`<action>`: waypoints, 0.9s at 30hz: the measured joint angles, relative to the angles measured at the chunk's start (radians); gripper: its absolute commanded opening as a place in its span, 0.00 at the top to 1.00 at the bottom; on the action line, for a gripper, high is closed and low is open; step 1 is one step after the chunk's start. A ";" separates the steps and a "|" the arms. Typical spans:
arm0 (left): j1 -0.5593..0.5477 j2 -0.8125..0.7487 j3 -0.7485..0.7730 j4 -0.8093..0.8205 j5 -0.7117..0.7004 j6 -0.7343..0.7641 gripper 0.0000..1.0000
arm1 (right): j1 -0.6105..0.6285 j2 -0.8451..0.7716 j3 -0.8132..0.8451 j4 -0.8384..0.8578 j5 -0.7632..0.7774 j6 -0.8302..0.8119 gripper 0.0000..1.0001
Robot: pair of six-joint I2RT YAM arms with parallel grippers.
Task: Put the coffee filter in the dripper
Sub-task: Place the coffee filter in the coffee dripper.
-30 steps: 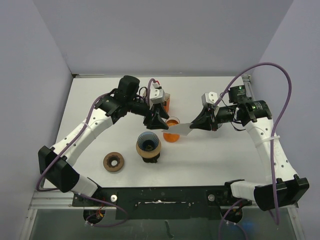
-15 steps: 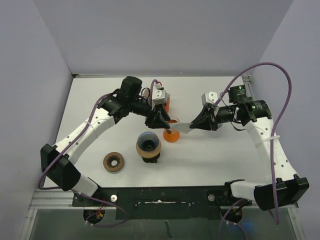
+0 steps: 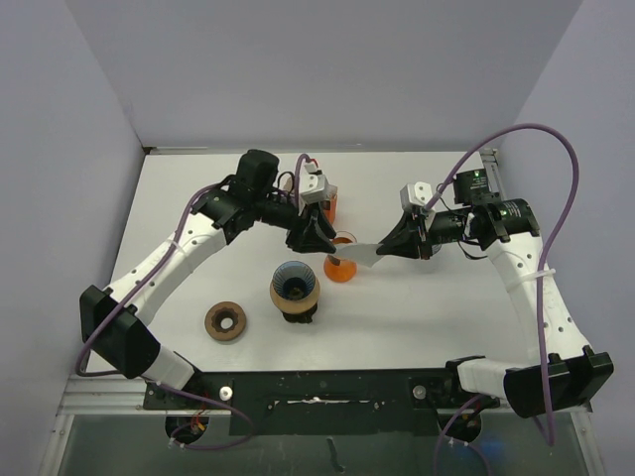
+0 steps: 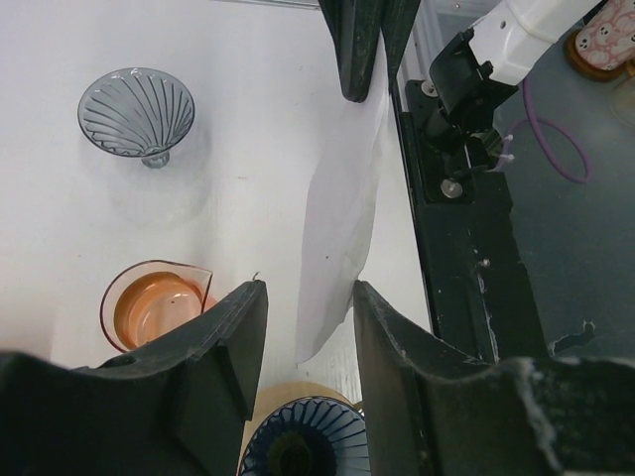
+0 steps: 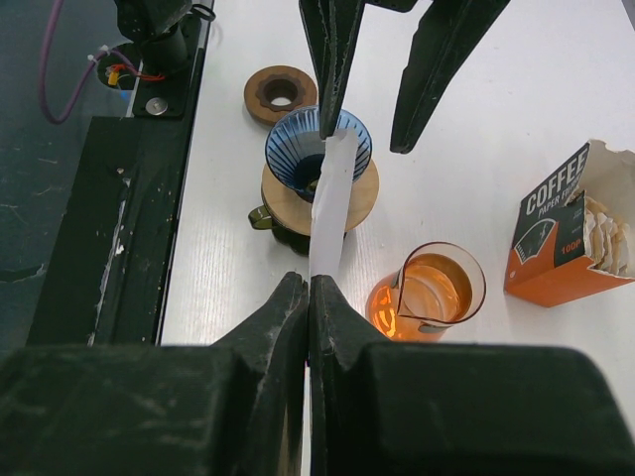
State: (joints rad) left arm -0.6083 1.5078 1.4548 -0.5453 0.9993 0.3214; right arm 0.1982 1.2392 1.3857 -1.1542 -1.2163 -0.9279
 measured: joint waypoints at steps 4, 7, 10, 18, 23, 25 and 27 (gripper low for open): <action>0.014 0.000 0.000 0.013 0.008 -0.018 0.62 | 0.000 -0.002 -0.001 0.000 0.000 0.000 1.00; 0.018 0.000 0.000 0.019 0.009 -0.027 0.62 | 0.000 -0.005 -0.002 0.000 0.000 0.000 1.00; 0.021 0.000 0.000 0.020 0.014 -0.032 0.61 | 0.000 -0.007 -0.002 0.000 0.000 0.000 1.00; 0.031 0.000 0.001 0.032 0.037 -0.058 0.56 | 0.000 -0.011 -0.018 0.001 0.000 0.000 1.00; 0.043 0.000 0.001 0.043 0.055 -0.075 0.54 | 0.000 -0.013 -0.025 0.001 0.001 0.000 1.00; 0.045 0.000 0.001 0.049 0.056 -0.076 0.54 | 0.000 -0.013 -0.025 0.001 0.001 0.000 1.00; 0.047 0.000 0.001 0.049 0.056 -0.074 0.54 | 0.000 -0.013 -0.025 0.002 0.001 0.001 1.00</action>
State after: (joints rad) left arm -0.5617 1.5078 1.4555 -0.4965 1.0550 0.2478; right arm 0.1982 1.2266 1.3609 -1.1526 -1.2156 -0.9268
